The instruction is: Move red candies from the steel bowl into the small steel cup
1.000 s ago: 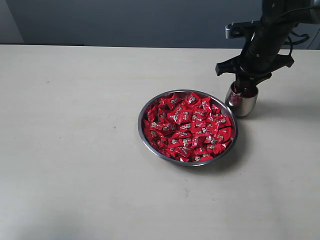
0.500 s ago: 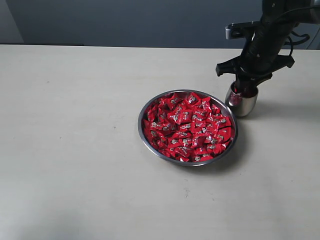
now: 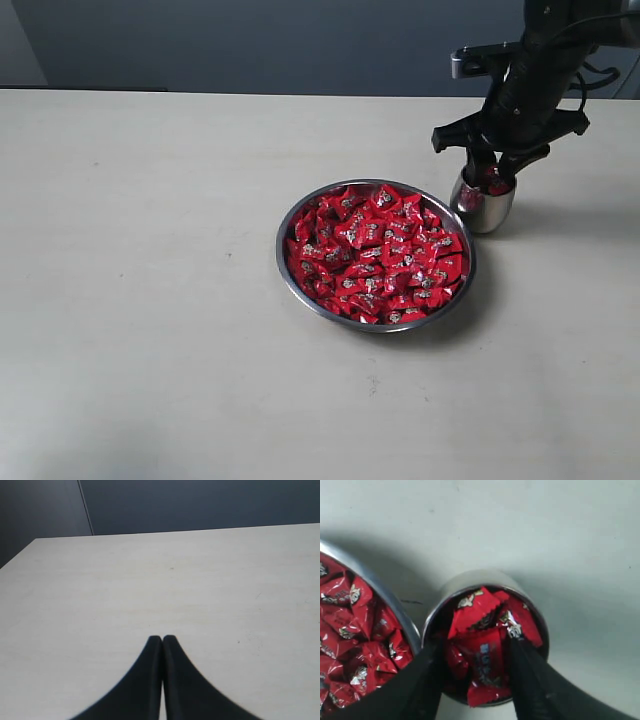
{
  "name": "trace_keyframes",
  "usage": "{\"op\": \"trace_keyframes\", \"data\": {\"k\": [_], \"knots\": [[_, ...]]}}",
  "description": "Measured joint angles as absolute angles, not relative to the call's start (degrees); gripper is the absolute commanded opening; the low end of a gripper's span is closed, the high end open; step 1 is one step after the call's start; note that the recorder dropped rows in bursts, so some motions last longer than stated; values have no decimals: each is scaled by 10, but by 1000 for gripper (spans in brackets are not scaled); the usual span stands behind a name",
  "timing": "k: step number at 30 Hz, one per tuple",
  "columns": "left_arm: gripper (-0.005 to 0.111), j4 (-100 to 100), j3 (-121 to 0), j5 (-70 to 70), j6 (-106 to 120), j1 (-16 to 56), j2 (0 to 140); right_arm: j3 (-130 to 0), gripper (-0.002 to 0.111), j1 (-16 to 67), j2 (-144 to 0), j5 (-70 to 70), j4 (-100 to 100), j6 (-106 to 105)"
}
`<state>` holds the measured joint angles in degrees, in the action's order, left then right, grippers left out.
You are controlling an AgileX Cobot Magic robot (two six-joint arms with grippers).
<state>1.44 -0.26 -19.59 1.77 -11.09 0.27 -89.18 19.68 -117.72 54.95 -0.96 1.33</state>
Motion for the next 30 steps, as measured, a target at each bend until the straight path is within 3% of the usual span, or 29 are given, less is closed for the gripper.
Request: {"op": "trace_keyframes", "data": {"k": [16, 19, 24, 30], "knots": [[0, 14, -3, -196, 18, -111, 3, -908, 42, 197, -1140, 547, -18, 13], [0, 14, -3, -196, 18, -111, 3, -922, 33, 197, -1125, 548, -26, 13], [0, 14, -3, -196, 18, -111, 3, -927, -1, 197, -1094, 532, -36, 13], [0, 14, -3, -196, 18, -111, 3, -905, -1, 197, -1050, 472, -37, 16]]}}
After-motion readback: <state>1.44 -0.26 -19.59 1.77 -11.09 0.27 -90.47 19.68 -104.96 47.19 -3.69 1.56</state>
